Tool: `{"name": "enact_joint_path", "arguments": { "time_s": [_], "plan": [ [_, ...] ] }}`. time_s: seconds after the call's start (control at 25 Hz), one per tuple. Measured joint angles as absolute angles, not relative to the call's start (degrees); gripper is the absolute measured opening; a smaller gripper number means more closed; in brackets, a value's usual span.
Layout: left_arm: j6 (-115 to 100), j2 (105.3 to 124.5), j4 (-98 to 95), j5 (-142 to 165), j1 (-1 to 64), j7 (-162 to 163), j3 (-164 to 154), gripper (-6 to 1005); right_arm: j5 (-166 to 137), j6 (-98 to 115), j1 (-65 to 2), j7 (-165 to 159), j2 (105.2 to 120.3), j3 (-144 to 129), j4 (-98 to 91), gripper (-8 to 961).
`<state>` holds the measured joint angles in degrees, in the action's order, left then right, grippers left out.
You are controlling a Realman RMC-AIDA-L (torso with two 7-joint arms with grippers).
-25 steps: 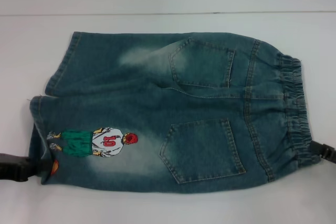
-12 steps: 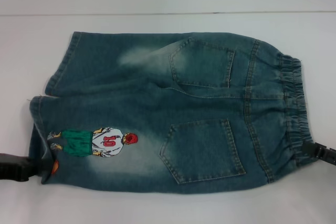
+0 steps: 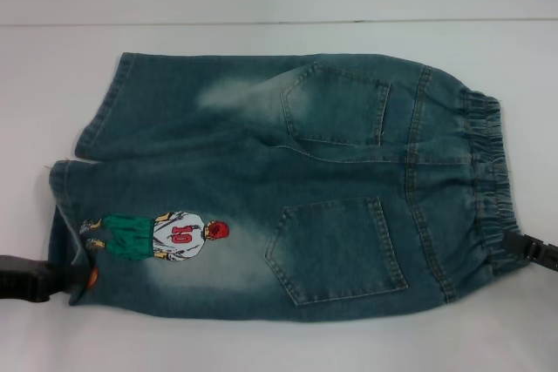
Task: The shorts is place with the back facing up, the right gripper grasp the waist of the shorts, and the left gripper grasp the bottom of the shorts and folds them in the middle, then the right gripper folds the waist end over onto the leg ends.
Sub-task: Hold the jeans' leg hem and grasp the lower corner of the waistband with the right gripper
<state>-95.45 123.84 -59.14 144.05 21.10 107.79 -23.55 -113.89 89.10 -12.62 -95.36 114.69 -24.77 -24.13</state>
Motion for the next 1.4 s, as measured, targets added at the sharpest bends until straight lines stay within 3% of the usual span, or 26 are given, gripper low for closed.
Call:
{"name": "enact_joint_path", "arguments": {
  "time_s": [1.4],
  "plan": [
    [-96.5, 123.83, -58.8, 144.0, 21.4, 107.6, -23.5, 26, -118.3, 89.3, -15.1, -99.9, 114.3, -25.4, -25.2, 810]
  ]
}}
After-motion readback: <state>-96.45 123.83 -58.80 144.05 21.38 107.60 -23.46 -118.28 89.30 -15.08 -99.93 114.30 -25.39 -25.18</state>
